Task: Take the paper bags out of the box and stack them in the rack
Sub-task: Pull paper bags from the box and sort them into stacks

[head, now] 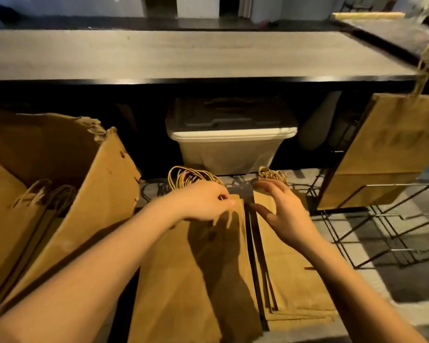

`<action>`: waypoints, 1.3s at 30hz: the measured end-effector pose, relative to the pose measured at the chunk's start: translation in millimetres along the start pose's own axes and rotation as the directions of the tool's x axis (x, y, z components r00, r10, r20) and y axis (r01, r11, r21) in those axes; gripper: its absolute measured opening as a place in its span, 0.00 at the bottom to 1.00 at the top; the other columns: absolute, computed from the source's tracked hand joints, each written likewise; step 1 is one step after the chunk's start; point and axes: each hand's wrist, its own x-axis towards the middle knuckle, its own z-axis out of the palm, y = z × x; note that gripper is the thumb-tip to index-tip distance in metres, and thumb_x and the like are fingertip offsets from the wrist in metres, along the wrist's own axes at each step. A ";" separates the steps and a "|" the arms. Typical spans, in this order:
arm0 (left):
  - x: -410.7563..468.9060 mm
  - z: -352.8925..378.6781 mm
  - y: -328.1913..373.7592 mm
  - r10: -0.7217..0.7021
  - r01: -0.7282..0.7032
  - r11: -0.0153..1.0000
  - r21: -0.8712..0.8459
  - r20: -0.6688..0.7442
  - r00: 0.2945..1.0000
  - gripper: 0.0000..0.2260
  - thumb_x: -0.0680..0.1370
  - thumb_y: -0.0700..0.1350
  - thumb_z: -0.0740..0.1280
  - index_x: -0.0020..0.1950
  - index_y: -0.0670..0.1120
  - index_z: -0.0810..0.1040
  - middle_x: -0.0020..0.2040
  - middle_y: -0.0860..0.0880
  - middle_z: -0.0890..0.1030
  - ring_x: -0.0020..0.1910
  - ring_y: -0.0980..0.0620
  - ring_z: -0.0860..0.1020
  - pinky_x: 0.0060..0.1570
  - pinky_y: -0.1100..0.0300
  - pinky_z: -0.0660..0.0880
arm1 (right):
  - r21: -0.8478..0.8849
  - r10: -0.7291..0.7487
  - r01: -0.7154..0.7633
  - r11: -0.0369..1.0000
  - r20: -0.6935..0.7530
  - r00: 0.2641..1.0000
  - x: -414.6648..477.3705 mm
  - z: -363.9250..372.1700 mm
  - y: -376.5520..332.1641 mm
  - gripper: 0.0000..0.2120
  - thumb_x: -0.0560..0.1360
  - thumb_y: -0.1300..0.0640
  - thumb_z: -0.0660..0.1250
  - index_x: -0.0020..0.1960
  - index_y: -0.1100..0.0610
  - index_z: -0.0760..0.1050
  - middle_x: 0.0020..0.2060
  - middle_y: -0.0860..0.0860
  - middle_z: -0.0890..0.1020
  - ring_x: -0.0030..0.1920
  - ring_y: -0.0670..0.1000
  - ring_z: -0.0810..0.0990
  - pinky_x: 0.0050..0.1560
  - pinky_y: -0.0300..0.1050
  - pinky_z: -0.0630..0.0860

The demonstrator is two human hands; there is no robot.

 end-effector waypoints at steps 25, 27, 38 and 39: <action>-255.3 -48.5 -273.5 -0.531 0.497 0.837 -0.230 -0.564 0.633 0.11 0.80 0.50 0.60 0.57 0.51 0.79 0.51 0.52 0.80 0.44 0.55 0.75 0.42 0.59 0.74 | -0.203 -0.705 0.902 0.382 0.567 0.426 89.4 115.9 -369.1 0.31 0.76 0.47 0.66 0.74 0.50 0.59 0.71 0.53 0.66 0.70 0.55 0.66 0.66 0.51 0.70; -265.0 -35.6 -287.9 -0.573 0.515 0.813 -0.270 -0.524 0.630 0.11 0.80 0.50 0.60 0.57 0.51 0.79 0.51 0.53 0.79 0.44 0.57 0.75 0.41 0.59 0.74 | -0.203 -0.633 0.892 0.404 0.642 0.433 93.8 144.8 -382.5 0.37 0.74 0.47 0.68 0.76 0.47 0.52 0.75 0.54 0.58 0.73 0.58 0.59 0.69 0.55 0.66; -270.5 -25.8 -301.2 -0.547 0.533 0.827 -0.177 -0.466 0.695 0.14 0.80 0.54 0.57 0.60 0.50 0.77 0.55 0.49 0.80 0.52 0.49 0.77 0.49 0.51 0.77 | -0.188 -0.319 0.942 0.280 0.907 0.276 114.1 222.4 -369.9 0.48 0.71 0.56 0.71 0.77 0.44 0.40 0.77 0.51 0.42 0.76 0.57 0.40 0.74 0.59 0.52; -269.5 -27.0 -301.3 -0.540 0.530 0.832 -0.167 -0.466 0.701 0.14 0.81 0.54 0.57 0.60 0.50 0.77 0.54 0.49 0.80 0.52 0.49 0.77 0.50 0.51 0.77 | -0.181 -0.314 0.957 0.228 0.916 0.249 113.0 225.2 -367.0 0.46 0.72 0.56 0.70 0.77 0.46 0.41 0.77 0.52 0.43 0.77 0.57 0.41 0.74 0.59 0.52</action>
